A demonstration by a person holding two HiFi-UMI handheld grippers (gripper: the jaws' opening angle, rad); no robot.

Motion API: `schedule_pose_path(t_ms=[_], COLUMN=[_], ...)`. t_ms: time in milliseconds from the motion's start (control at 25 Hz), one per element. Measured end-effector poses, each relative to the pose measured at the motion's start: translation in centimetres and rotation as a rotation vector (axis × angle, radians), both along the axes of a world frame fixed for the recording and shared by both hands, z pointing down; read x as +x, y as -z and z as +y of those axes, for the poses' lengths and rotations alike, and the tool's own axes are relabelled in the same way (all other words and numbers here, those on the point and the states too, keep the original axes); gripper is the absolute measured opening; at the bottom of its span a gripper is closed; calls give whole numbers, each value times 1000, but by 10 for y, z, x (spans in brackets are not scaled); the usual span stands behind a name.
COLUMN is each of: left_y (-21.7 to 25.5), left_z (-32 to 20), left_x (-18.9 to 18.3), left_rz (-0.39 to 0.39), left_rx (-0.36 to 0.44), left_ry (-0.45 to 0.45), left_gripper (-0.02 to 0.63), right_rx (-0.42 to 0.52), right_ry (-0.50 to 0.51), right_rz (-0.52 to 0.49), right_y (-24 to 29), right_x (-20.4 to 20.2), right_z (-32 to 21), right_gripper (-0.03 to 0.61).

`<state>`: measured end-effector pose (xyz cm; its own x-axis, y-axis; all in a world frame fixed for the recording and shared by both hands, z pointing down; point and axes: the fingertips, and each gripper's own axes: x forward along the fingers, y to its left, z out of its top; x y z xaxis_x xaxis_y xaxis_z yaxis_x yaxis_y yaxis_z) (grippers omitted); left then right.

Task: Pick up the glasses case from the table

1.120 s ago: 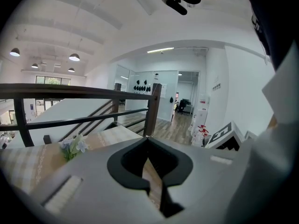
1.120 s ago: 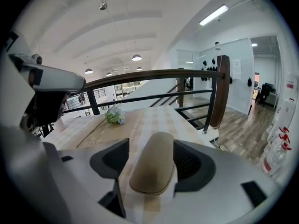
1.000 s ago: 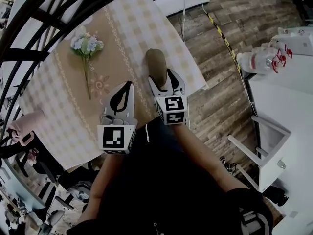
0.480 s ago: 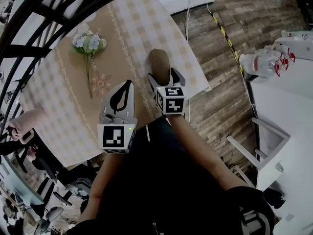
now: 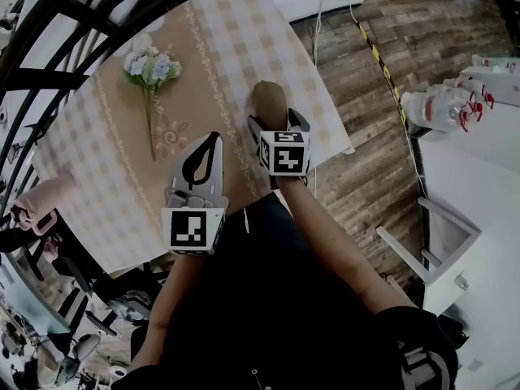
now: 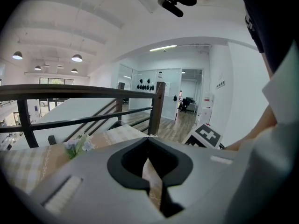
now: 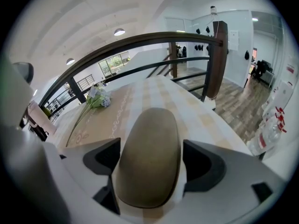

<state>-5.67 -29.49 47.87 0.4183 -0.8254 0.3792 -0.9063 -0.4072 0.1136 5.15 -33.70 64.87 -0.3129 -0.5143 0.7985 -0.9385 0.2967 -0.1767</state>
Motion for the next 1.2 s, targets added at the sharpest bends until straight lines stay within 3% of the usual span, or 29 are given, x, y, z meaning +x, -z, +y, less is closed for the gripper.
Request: schedule_pose_path(t_ms=[480,920,1200], left_y=[6,12,21], left_z=[0,6,8], left_x=[-11,-28,-30], left_rz=[7,-16,-19], left_rx=[-13,36,50], left_ry=[51,96,113], left_gripper=[11,11,11], right_rx=[-61,-100,-32], right_ry=[0,-15,44], right_rz=[66,109,104], right_y=[-12,-16,3], right_x=[-2,0,-6], right_z=[-4,-4,-11], right_gripper=[379,378,377])
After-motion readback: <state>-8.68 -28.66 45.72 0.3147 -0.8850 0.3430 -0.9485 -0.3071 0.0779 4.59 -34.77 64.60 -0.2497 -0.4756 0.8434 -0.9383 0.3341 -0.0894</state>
